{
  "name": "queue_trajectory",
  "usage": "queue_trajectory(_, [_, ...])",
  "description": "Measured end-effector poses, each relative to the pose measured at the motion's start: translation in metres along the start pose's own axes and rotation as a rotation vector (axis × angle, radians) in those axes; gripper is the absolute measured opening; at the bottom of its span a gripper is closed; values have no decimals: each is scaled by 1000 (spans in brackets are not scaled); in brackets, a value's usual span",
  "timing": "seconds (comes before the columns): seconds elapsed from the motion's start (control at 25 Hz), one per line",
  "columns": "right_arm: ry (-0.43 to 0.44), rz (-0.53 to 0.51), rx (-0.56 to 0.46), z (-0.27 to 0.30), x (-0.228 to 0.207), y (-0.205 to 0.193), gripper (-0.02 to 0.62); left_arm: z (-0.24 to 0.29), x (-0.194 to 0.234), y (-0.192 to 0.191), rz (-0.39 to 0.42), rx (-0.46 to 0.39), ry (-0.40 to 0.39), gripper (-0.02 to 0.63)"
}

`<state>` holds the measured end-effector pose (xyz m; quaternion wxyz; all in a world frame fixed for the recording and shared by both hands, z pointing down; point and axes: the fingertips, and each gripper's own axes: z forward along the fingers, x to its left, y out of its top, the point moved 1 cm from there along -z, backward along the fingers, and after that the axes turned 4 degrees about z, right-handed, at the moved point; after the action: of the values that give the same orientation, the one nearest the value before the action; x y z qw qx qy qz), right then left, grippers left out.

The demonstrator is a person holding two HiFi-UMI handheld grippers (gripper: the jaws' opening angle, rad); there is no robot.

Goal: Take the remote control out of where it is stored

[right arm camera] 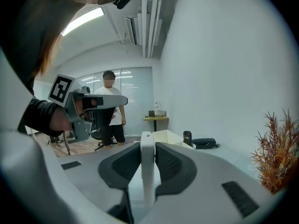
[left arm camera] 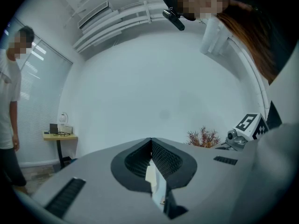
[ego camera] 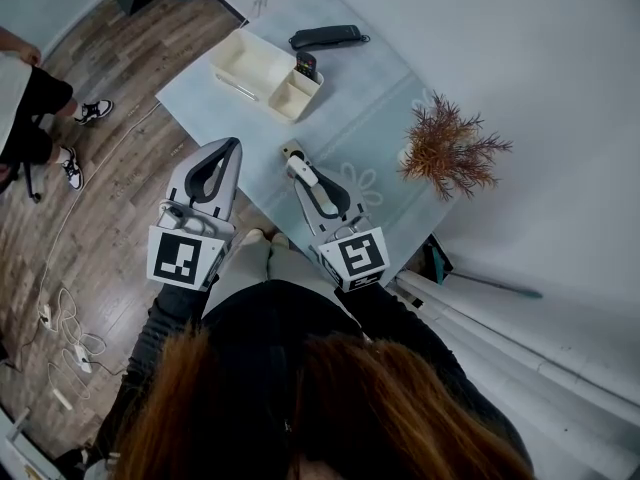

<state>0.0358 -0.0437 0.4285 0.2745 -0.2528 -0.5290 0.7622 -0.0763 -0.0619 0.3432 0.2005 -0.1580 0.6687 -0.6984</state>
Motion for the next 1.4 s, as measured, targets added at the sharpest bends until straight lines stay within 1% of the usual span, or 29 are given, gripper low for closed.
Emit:
queue_trajectory(0.08, [1,-10,42,4,-1,-14,100,-1,-1,0,-1,-1,-1,9])
queue_trajectory(0.2, [-1,19,96,13,-8,-37,97,0,-3,0,3,4,-2,9])
queue_trajectory(0.32, [12,29,94,13,-5,-37,97,-4,0,0,11,12,11,9])
queue_trajectory(0.48, [65,52,111,16,2,-41,97,-8,6,1,6,1,34,9])
queue_trajectory(0.6, [102,67,132,18,6,-44,97,-10,5,2,2,0,30,9])
queue_trajectory(0.72, [136,73,148,20,9,-45,97,-14,5,-6,-2,39,36,9])
queue_trajectory(0.88, [181,92,170,24,11,-45,97,-15,6,-2,-5,16,39,9])
queue_trajectory(1.08, [238,121,206,29,15,-48,97,-19,6,-8,-7,31,44,9])
queue_trajectory(1.24, [269,167,240,33,16,-56,97,-20,4,-13,-9,53,43,9])
queue_trajectory(1.4, [300,203,277,39,17,-64,97,-22,2,-13,-12,47,44,9])
